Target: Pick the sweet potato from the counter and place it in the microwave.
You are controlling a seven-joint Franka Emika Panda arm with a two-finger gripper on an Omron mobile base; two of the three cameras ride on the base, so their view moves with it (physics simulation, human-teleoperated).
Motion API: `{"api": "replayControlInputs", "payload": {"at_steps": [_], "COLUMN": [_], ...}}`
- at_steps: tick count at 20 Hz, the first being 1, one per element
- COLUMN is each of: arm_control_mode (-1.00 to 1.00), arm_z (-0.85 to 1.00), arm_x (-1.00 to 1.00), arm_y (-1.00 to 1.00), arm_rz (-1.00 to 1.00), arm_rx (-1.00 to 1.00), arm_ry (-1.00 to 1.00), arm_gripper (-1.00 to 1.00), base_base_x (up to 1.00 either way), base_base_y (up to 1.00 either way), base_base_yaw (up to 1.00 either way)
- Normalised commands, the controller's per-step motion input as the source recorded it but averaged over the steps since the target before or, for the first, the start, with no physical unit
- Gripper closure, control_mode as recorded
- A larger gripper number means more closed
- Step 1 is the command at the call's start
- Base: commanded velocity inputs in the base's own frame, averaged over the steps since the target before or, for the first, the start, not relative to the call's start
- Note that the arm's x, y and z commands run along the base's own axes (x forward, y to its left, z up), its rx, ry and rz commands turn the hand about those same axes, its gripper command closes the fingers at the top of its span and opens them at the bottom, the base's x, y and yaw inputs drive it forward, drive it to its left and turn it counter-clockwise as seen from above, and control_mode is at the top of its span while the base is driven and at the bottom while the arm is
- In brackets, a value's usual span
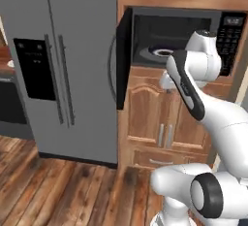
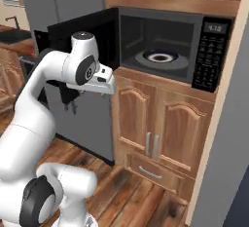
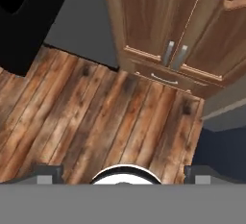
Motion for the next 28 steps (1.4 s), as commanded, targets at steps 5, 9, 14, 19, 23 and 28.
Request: {"api": "replayControlInputs", "payload": {"at_steps": [5, 9, 14, 19, 23, 28], "arm_control_mode": [1.00, 1.00, 1.00, 1.00, 1.00, 1.00], "arm_z": [0.00, 0.00, 0.00, 0.00, 0.00, 0.00], "arm_x": [0.00, 0.00, 0.00, 0.00, 0.00, 0.00], "arm_y": [0.00, 0.00, 0.00, 0.00, 0.00, 0.00], "arm_rz": [0.00, 0.00, 0.00, 0.00, 0.00, 0.00], "arm_rx": [0.00, 0.00, 0.00, 0.00, 0.00, 0.00], "arm_ry": [0.00, 0.00, 0.00, 0.00, 0.00, 0.00], "arm_gripper": [-1.00, -1.00, -1.00, -1.00, -1.00, -1.00], "base_base_x": [-0.15, -0.11, 0.24, 1.00, 1.00, 1.00], "base_base_y": [0.00, 0.00, 0.12, 0.17, 0.00, 0.00], "base_base_yaw": [1.00, 1.00, 0.85, 0.18, 0.10, 0.08]}}
